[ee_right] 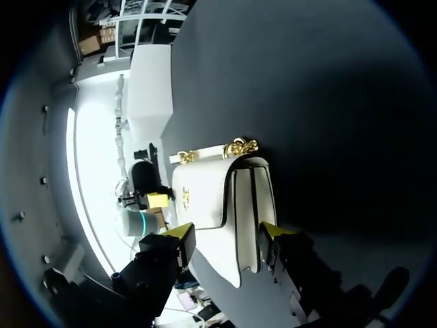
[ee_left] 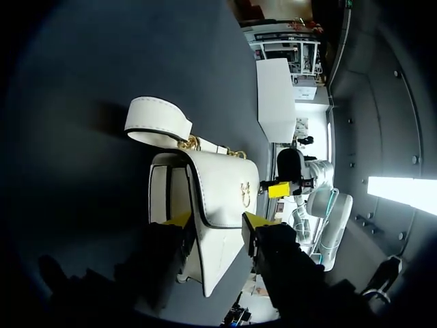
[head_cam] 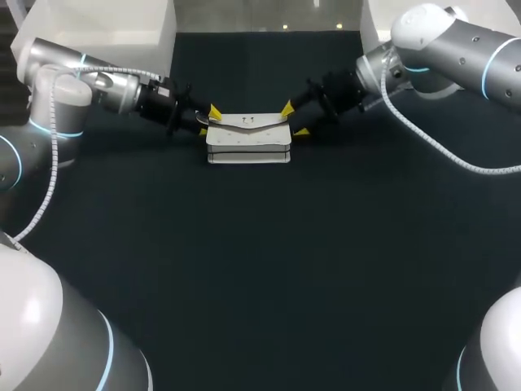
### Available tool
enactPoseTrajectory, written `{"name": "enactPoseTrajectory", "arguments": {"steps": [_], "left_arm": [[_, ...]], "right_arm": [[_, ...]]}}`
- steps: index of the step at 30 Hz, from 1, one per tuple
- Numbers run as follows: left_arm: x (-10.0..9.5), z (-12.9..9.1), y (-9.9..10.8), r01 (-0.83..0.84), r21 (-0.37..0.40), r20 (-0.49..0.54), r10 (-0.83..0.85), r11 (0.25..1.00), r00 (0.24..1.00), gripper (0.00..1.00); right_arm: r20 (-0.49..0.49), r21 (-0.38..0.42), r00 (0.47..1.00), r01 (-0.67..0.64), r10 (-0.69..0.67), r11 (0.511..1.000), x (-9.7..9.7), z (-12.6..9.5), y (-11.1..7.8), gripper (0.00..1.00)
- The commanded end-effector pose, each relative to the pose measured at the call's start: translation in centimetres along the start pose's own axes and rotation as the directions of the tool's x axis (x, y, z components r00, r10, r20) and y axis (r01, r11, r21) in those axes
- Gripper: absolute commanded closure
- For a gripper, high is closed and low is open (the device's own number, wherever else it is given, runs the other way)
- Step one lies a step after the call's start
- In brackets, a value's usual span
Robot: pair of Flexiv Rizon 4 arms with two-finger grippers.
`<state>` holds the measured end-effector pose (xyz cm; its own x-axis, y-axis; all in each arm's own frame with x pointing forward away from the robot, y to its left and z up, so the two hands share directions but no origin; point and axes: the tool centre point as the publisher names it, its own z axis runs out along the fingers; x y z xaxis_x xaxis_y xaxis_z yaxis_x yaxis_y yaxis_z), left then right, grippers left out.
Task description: Pick up the bag, open it, inspect its contents, close it, and place it on the opposite side
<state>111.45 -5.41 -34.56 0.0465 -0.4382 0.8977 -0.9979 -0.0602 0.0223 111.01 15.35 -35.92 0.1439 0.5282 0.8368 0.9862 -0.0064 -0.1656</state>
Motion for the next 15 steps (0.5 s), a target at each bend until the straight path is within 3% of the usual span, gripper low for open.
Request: {"name": "enactPoseTrajectory", "arguments": {"steps": [1, 9, 15], "left_arm": [[-0.1, 0.2, -0.2, -0.004, -0.003, -0.006, 0.004, 1.000, 1.000, 0.51], [-0.8, 0.6, -0.5, 0.003, 0.000, 0.007, -0.003, 1.000, 1.000, 0.51], [-1.3, 0.7, -0.6, 0.013, 0.020, 0.021, -0.014, 1.000, 1.000, 0.69]], "right_arm": [[0.006, 0.040, 1.000, 0.004, -0.004, 0.999, 0.3, 1.0, 0.7, 0.42], [0.024, 0.056, 1.000, -0.010, 0.008, 0.998, 0.3, 2.4, 1.0, 0.44], [0.015, 0.039, 0.999, -0.047, 0.047, 0.998, -0.2, 2.3, 1.2, 0.55]]}}
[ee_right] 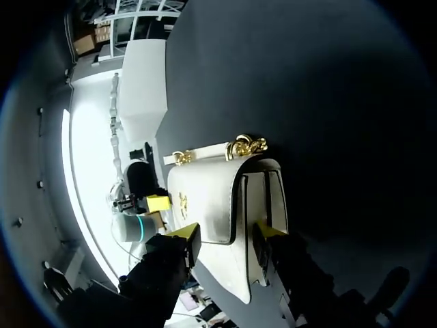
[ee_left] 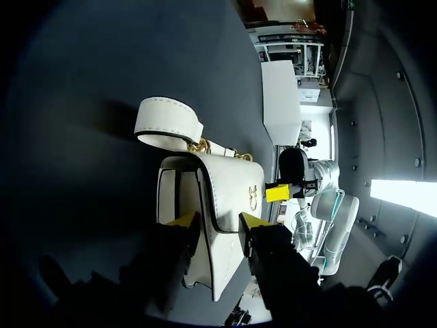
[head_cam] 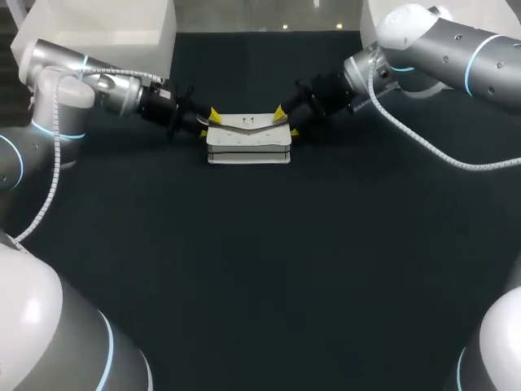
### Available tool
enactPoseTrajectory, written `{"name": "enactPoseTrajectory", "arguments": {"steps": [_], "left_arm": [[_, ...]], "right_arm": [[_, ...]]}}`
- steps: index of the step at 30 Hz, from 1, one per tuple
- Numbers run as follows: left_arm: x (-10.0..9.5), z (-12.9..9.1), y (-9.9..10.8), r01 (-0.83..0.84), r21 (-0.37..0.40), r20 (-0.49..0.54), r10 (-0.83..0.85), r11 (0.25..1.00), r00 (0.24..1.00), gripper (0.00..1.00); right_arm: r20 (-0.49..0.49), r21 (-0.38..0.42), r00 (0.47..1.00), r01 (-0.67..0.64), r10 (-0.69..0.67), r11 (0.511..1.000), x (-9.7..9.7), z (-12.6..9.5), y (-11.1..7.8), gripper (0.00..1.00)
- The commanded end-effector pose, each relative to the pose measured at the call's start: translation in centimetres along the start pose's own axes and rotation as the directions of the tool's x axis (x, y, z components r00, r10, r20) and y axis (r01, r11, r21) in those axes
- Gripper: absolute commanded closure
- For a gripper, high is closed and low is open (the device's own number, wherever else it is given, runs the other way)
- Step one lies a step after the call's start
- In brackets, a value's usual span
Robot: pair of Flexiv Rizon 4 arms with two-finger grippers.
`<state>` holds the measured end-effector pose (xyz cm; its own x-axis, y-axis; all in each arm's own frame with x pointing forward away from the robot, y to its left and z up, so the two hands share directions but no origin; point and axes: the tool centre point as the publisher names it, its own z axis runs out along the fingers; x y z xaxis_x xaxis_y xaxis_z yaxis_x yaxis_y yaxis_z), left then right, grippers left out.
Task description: Pick up the bag, open it, inspect its contents, close it, and place it on the opposite side
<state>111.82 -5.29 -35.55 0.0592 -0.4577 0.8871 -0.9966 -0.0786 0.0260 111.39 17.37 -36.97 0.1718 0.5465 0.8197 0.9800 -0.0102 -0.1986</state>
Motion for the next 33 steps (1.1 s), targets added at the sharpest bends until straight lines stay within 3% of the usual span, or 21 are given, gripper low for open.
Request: {"name": "enactPoseTrajectory", "arguments": {"steps": [1, 5, 6, 8, 14, 15, 16, 17, 18, 20, 21, 28, 30, 31, 33], "left_arm": [[-0.4, 0.3, -0.2, 0.002, 0.010, -0.001, -0.002, 1.000, 1.000, 0.71], [-0.5, 0.3, -0.1, -0.003, 0.022, 0.000, 0.003, 1.000, 1.000, 0.87], [-0.5, 0.4, -0.1, -0.004, 0.023, 0.001, 0.004, 1.000, 1.000, 0.93], [-0.5, 0.5, -0.1, -0.006, 0.025, 0.005, 0.006, 1.000, 1.000, 1.00], [-0.4, 0.3, 0.0, -0.013, 0.026, 0.006, 0.013, 1.000, 1.000, 1.00], [-0.3, 0.3, 0.0, -0.017, 0.026, 0.006, 0.017, 1.000, 1.000, 0.92], [-0.2, 0.2, 0.1, -0.020, 0.027, 0.005, 0.020, 0.999, 1.000, 0.73], [-0.1, 0.1, 0.1, -0.023, 0.030, 0.004, 0.023, 0.999, 1.000, 0.61], [-0.1, 0.1, 0.1, -0.026, 0.030, 0.003, 0.026, 0.999, 1.000, 0.58], [0.0, 0.1, 0.1, -0.028, 0.033, 0.001, 0.028, 0.999, 1.000, 0.61], [0.0, 0.1, 0.0, -0.028, 0.034, 0.003, 0.028, 0.999, 1.000, 0.64], [-0.6, 0.6, -0.4, -0.003, 0.036, 0.010, 0.003, 0.999, 1.000, 1.00], [-0.7, 0.8, -0.4, 0.002, 0.034, 0.012, -0.003, 0.999, 1.000, 1.00], [-0.8, 0.8, -0.5, 0.004, 0.034, 0.013, -0.004, 0.999, 1.000, 1.00], [-0.9, 0.8, -0.5, 0.007, 0.033, 0.014, -0.008, 0.999, 1.000, 1.00]], "right_arm": [[-0.011, 0.020, 1.000, -0.025, 0.026, 0.999, -0.5, 0.0, 0.7, 0.60], [-0.045, -0.015, 0.996, -0.080, 0.079, 0.997, -0.8, -0.4, 0.8, 0.84], [-0.049, -0.017, 0.995, -0.085, 0.084, 0.996, -0.8, -0.4, 0.9, 0.96], [-0.062, -0.026, 0.994, -0.097, 0.095, 0.995, -0.7, -0.5, 1.0, 1.00], [-0.074, -0.034, 0.993, -0.089, 0.087, 0.995, -0.5, -0.7, 0.8, 1.00], [-0.075, -0.035, 0.994, -0.086, 0.083, 0.996, -0.4, -0.7, 0.8, 1.00], [-0.080, -0.039, 0.994, -0.085, 0.081, 0.996, -0.4, -0.8, 0.7, 1.00], [-0.081, -0.041, 0.993, -0.084, 0.080, 0.996, -0.4, -0.8, 0.7, 0.83], [-0.083, -0.043, 0.993, -0.083, 0.079, 0.996, -0.4, -0.9, 0.6, 0.65], [-0.086, -0.045, 0.993, -0.083, 0.079, 0.996, -0.3, -1.0, 0.6, 0.44], [-0.086, -0.047, 0.993, -0.082, 0.078, 0.996, -0.3, -1.0, 0.7, 0.50], [-0.094, -0.055, 0.992, -0.086, 0.080, 0.995, -0.4, -1.0, 0.8, 0.58], [-0.094, -0.054, 0.992, -0.090, 0.085, 0.994, -0.5, -0.9, 0.8, 0.73], [-0.094, -0.053, 0.992, -0.091, 0.086, 0.994, -0.5, -0.8, 0.8, 1.00], [-0.094, -0.050, 0.992, -0.092, 0.087, 0.994, -0.6, -0.7, 0.8, 1.00]]}}
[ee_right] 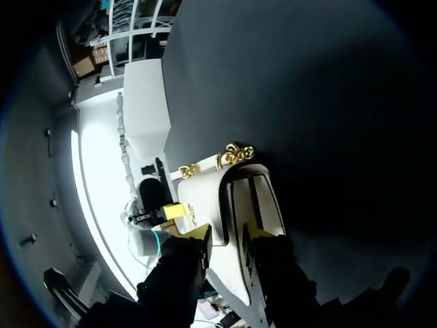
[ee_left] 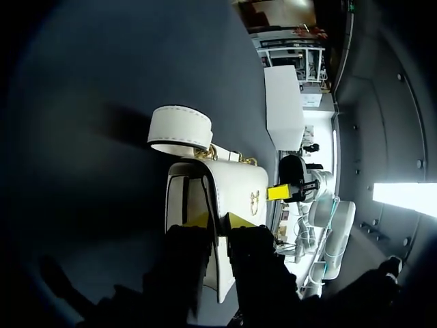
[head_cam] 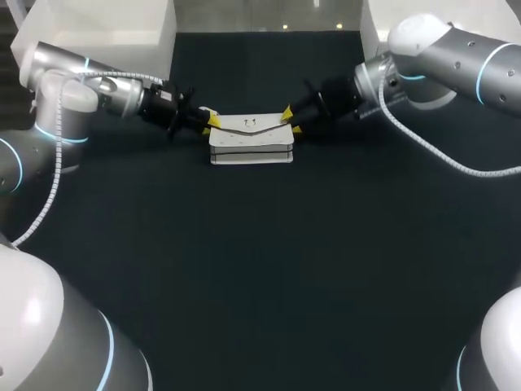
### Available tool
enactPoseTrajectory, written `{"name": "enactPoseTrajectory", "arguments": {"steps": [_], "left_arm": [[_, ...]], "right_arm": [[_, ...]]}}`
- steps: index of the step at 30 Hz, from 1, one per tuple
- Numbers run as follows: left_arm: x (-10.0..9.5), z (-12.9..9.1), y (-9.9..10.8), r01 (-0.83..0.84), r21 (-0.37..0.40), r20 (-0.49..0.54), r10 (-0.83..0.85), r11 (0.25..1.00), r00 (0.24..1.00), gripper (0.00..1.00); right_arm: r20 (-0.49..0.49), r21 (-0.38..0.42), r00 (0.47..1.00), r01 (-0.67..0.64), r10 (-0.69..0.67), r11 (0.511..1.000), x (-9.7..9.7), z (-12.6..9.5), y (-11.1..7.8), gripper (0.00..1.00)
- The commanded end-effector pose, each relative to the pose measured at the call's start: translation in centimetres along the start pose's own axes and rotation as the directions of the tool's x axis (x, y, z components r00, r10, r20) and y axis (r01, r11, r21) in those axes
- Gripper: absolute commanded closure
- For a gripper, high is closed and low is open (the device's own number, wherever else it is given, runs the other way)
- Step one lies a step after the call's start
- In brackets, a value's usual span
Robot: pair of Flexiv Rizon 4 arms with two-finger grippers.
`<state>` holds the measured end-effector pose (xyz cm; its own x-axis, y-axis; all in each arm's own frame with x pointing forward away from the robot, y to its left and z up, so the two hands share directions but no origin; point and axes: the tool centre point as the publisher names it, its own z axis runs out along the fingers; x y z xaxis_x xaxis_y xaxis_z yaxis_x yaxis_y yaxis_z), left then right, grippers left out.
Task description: Pick up the bag, open it, inspect its contents, close it, and place it on the opposite side
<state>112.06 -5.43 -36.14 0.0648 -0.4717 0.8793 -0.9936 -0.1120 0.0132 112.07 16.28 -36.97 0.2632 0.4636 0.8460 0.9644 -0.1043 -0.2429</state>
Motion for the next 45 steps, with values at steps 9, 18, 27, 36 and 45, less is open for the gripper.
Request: {"name": "enactPoseTrajectory", "arguments": {"steps": [9, 18, 27, 36, 45], "left_arm": [[0.1, -0.3, 0.5, -0.023, 0.005, -0.004, 0.023, 1.000, 1.000, 0.51], [1.8, -2.0, 2.3, -0.054, 0.011, -0.030, 0.054, 0.998, 0.998, 0.11], [1.4, -1.9, 3.4, 0.002, 0.010, 0.012, -0.002, 1.000, 1.000, 0.56], [0.6, -1.4, 4.3, 0.058, -0.007, 0.036, -0.058, 0.998, 0.998, 0.63], [0.3, -1.1, 4.7, 0.078, -0.017, 0.057, -0.077, 0.997, 0.995, 0.87]], "right_arm": [[-0.001, 0.002, 1.000, 0.003, -0.003, 1.000, 0.0, -0.2, -0.1, 1.00], [0.041, -0.042, 0.999, 0.025, -0.023, 0.999, 0.4, -2.4, -0.7, 0.00], [0.111, -0.109, 0.994, 0.036, -0.024, 0.993, -0.4, -5.5, -0.9, 0.00], [0.145, -0.144, 0.989, 0.058, -0.037, 0.988, -0.9, -7.6, -0.9, 0.00], [0.185, -0.152, 0.982, 0.066, -0.037, 0.986, -1.1, -8.0, -0.7, 0.00]]}}
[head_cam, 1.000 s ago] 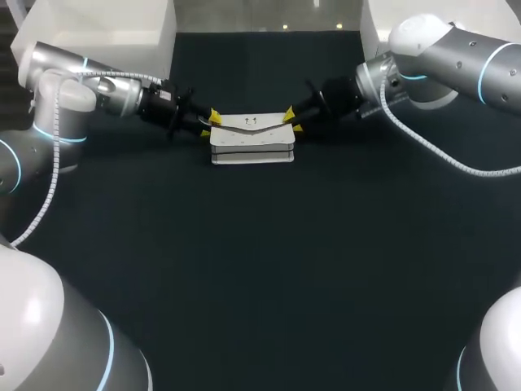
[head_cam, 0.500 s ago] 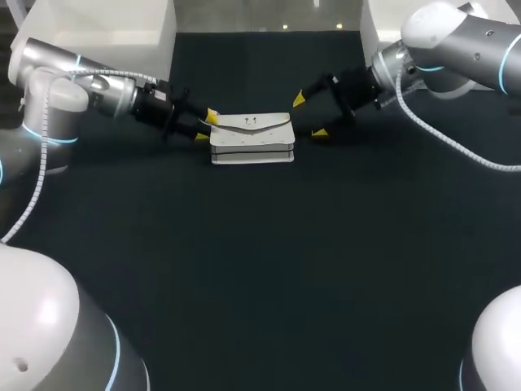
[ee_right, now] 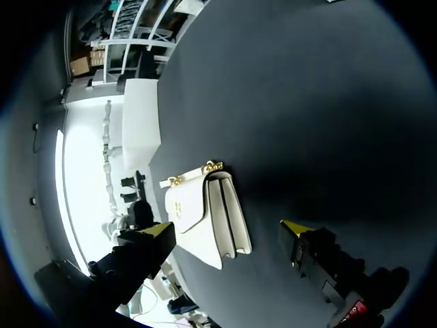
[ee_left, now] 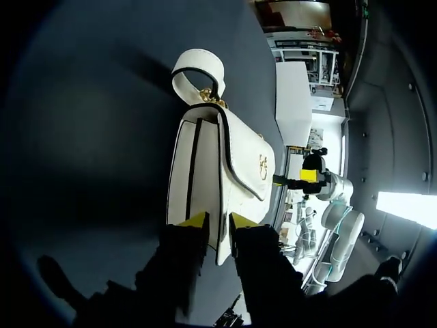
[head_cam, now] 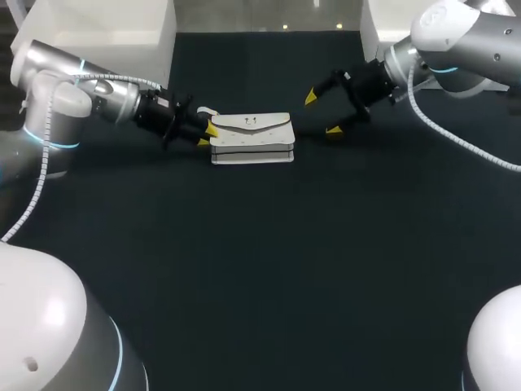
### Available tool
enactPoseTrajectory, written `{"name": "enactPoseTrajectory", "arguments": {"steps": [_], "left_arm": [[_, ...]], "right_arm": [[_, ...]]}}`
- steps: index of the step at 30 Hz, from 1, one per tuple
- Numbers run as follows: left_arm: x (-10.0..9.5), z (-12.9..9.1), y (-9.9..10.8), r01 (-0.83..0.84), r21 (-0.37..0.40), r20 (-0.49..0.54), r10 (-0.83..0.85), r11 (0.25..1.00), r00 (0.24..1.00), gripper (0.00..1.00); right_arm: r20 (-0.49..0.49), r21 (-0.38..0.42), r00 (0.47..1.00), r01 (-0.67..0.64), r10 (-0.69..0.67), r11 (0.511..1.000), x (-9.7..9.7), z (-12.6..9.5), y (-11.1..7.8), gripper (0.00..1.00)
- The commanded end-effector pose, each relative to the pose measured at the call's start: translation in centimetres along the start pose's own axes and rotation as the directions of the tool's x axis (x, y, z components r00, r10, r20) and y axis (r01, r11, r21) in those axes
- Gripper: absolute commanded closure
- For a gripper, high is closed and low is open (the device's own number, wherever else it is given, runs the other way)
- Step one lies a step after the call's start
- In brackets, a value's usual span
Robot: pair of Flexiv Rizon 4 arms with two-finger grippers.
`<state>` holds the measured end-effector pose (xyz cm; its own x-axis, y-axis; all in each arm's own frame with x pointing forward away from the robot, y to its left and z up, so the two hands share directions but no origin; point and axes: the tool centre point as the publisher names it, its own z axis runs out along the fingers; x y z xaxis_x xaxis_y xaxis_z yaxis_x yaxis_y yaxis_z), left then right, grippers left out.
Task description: Pick up the bag, open it, inspect its contents, close it, and place it on the opposite side
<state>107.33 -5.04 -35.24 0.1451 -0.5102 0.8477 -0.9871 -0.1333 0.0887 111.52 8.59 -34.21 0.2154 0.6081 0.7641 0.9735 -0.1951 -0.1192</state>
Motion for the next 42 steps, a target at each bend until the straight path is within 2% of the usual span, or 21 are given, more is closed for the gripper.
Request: {"name": "enactPoseTrajectory", "arguments": {"steps": [1, 3, 12, 17, 20, 23, 37, 39, 42], "left_arm": [[0.0, 0.1, 0.0, 0.001, 0.000, 0.002, -0.001, 1.000, 1.000, 0.95], [0.0, 0.0, 0.0, -0.001, 0.003, 0.008, 0.001, 1.000, 1.000, 1.00], [-0.2, -0.5, -0.7, -0.024, 0.009, 0.008, 0.024, 1.000, 1.000, 1.00], [-0.3, -1.4, -0.9, -0.048, 0.008, 0.004, 0.048, 0.999, 0.999, 1.00], [-0.6, -2.1, -1.2, -0.067, -0.003, 0.022, 0.067, 0.998, 0.997, 1.00], [-1.1, -2.7, -1.7, -0.080, -0.034, 0.066, 0.082, 0.996, 0.994, 1.00], [-1.1, -2.7, -1.7, -0.080, -0.034, 0.066, 0.082, 0.996, 0.994, 1.00], [-1.1, -3.1, -2.0, -0.089, -0.028, 0.066, 0.090, 0.996, 0.994, 1.00], [-1.3, -4.8, -2.5, -0.152, -0.022, 0.096, 0.153, 0.988, 0.984, 1.00]], "right_arm": [[0.021, -0.014, 1.000, -0.001, 0.001, 1.000, 0.3, -0.1, -0.3, 0.00], [0.026, -0.014, 1.000, 0.004, -0.004, 1.000, 0.3, -0.2, -0.3, 0.00], [0.072, 0.002, 0.996, 0.060, -0.060, 0.998, 0.3, -1.2, -0.5, 0.00], [0.100, 0.006, 0.991, 0.090, -0.090, 0.996, 0.0, -2.4, -0.5, 0.00], [0.118, 0.048, 0.986, 0.114, -0.119, 0.992, -0.4, -3.2, -0.6, 0.00], [0.118, 0.048, 0.986, 0.114, -0.119, 0.992, -0.4, -3.2, -0.6, 0.00], [0.118, 0.048, 0.986, 0.114, -0.119, 0.992, -0.4, -3.2, -0.6, 0.00], [0.129, 0.086, 0.981, 0.135, -0.146, 0.987, -0.2, -2.9, -0.6, 0.00], [0.241, 0.085, 0.951, 0.179, -0.195, 0.980, -0.6, -4.0, -0.6, 0.00]]}}
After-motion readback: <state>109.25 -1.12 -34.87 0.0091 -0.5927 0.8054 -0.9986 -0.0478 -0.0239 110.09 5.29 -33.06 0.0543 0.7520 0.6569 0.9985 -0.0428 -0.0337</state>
